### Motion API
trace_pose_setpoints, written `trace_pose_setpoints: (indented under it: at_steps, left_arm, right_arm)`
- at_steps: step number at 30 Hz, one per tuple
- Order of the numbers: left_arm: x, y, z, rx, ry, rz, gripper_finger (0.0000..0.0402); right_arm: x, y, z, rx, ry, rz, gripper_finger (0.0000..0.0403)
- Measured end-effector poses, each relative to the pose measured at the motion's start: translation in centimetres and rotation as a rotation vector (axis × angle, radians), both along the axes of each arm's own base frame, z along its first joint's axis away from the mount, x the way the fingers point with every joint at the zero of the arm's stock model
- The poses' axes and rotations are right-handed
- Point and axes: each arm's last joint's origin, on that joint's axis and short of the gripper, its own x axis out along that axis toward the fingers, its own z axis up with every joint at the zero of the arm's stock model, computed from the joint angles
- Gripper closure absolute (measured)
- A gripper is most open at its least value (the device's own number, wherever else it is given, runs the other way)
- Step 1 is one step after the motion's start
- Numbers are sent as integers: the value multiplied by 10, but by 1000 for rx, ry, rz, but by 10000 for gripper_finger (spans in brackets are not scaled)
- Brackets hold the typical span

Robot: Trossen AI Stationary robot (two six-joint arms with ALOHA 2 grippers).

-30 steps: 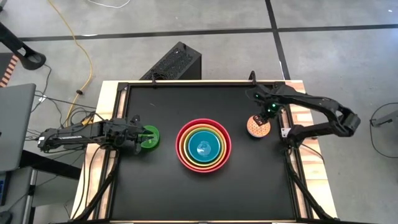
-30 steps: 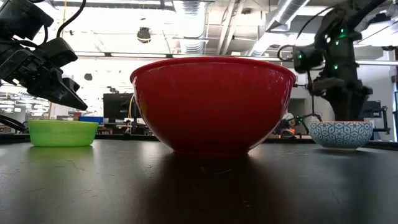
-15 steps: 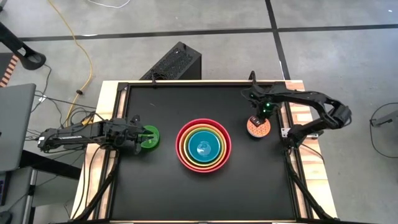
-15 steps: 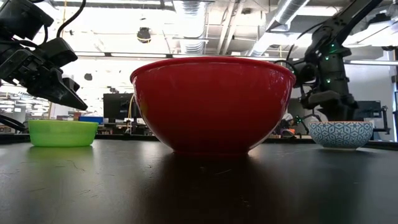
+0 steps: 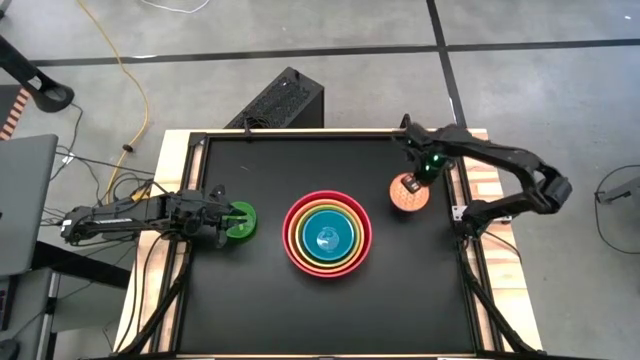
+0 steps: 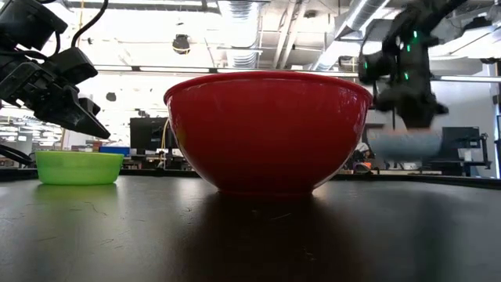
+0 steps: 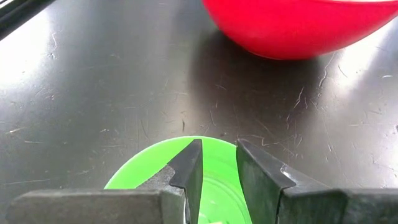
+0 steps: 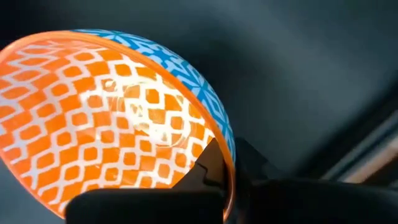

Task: Nest bowls inside each other
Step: Stack the orange patterned bowl on top of the blue bowl

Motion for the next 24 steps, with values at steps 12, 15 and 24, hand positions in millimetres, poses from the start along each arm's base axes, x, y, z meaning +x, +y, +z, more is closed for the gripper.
trace_pose_setpoints:
  at_steps: [12,15,24]
  left_arm:
    - [0,0,0,0,0,0,315]
    - [0,0,0,0,0,-1,315]
    - [0,0,0,0,0,0,315]
  right_arm:
    - [70,38,121,-195,-463,95,397]
    - [96,60,129,-195,-567,183,397]
    - [167,112,105,-123,-583,342,397]
